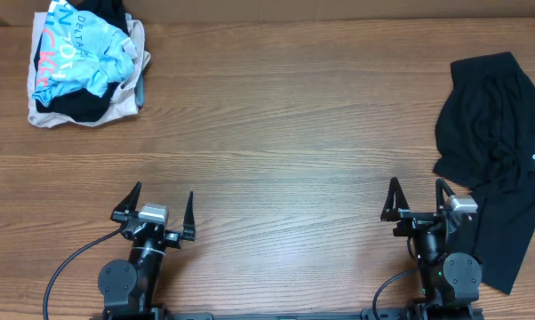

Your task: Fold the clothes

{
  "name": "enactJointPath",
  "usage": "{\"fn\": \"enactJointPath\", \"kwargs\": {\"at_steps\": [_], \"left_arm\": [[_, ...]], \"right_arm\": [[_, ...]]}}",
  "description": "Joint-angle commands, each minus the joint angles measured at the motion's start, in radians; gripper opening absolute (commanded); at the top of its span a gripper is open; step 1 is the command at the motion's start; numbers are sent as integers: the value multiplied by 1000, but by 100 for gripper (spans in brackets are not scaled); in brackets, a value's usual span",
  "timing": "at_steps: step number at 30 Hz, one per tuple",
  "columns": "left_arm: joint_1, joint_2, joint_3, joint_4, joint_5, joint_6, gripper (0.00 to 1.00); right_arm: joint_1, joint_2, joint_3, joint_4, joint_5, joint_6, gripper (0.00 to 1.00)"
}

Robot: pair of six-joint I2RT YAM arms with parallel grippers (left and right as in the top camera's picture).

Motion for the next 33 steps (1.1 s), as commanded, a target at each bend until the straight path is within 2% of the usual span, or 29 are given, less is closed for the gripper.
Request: {"fn": "enactJointPath", "kwargs": {"at_steps": [1,33], "left_arm": [[10,-11,-5,3,8,-14,100],[10,-11,-5,3,8,-14,100]], "right_arm": [[6,-10,-11,6,-2,-1,100],[6,-10,-11,6,-2,-1,100]]}}
